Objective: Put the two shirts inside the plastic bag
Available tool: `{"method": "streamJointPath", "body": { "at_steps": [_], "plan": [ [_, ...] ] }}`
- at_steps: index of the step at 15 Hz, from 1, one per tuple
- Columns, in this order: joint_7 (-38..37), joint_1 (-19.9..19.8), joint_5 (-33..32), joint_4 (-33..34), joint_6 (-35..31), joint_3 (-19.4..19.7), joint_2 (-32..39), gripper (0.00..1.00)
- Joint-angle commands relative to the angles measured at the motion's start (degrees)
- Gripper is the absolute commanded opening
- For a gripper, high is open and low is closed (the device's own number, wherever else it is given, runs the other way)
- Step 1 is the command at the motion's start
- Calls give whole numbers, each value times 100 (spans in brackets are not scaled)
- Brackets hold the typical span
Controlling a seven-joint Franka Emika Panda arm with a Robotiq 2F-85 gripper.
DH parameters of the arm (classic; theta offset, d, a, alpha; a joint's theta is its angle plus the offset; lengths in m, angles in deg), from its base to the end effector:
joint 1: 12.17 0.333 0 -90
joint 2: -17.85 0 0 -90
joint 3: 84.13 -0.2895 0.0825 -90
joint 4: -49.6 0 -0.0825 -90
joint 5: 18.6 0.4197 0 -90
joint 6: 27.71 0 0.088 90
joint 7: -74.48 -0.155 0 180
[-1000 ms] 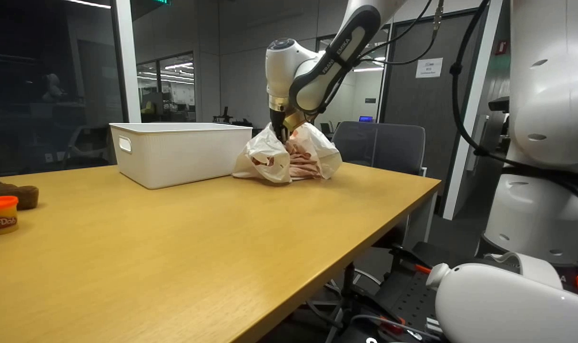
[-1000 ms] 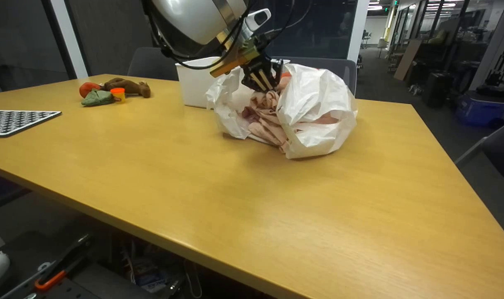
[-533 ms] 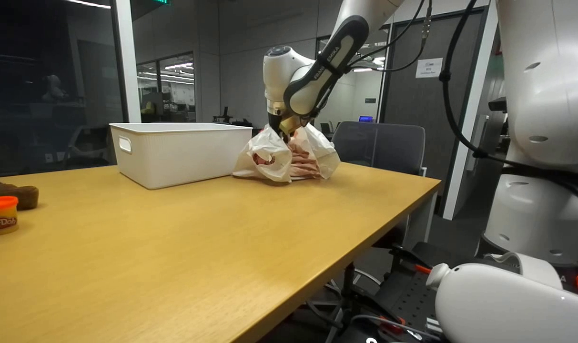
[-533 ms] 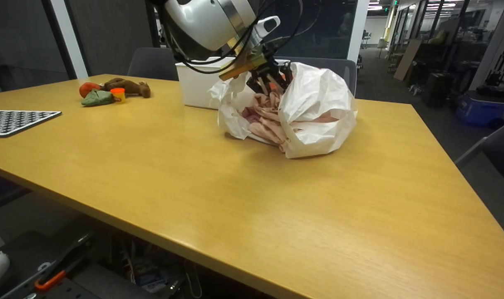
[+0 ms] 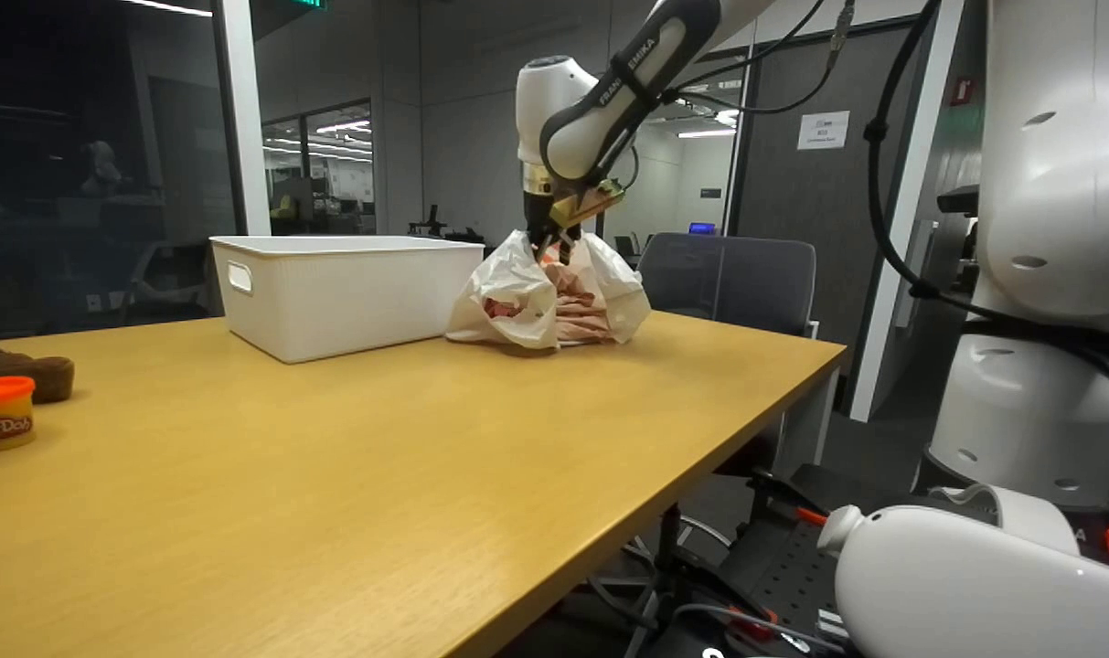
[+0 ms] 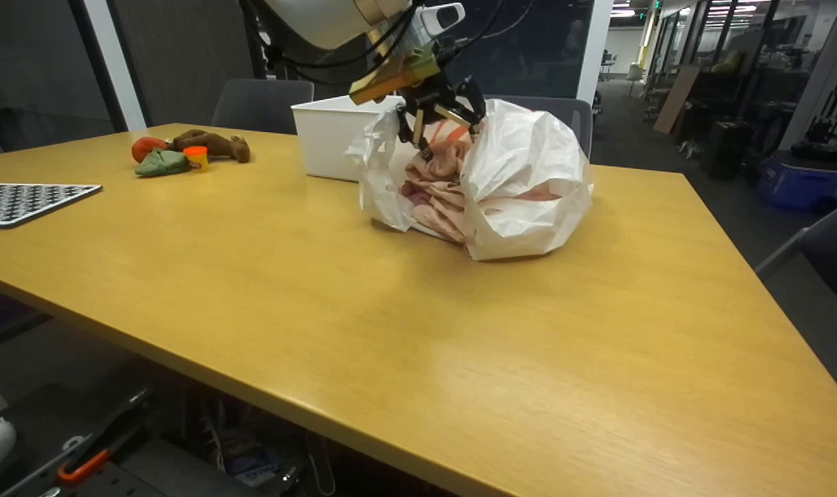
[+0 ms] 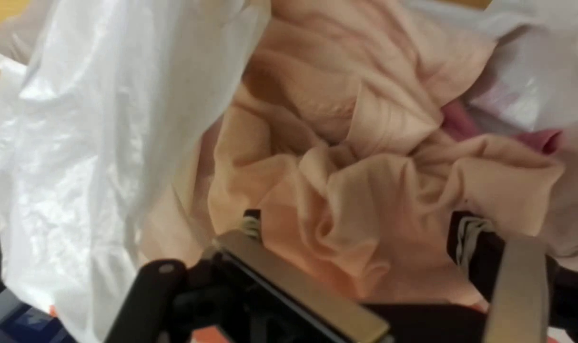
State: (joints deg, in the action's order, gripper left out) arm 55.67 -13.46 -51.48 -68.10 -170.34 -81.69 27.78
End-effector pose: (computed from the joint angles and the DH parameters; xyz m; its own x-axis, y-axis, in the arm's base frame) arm 0.6392 -0.0547 0.2893 0.9546 0.0784 0.2873 -0.0327 -0.9313 0.3629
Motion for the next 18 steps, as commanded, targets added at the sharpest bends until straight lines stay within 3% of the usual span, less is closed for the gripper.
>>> {"method": "streamJointPath", "body": {
  "at_steps": [1,4,8,15,18],
  "plan": [
    [1572,-80,1398,-617,789,-238,-865,100],
    [2709,-94,2334,-749,1679,-217,-1368,100],
    [3239,-46,2554,-1012,2285,-108,-1878,100],
    [3278,368,3688,-1951,744,-269,-2043,100],
    [2947,412,3634,-2226,-312,-352,-1834,100]
  ]
}}
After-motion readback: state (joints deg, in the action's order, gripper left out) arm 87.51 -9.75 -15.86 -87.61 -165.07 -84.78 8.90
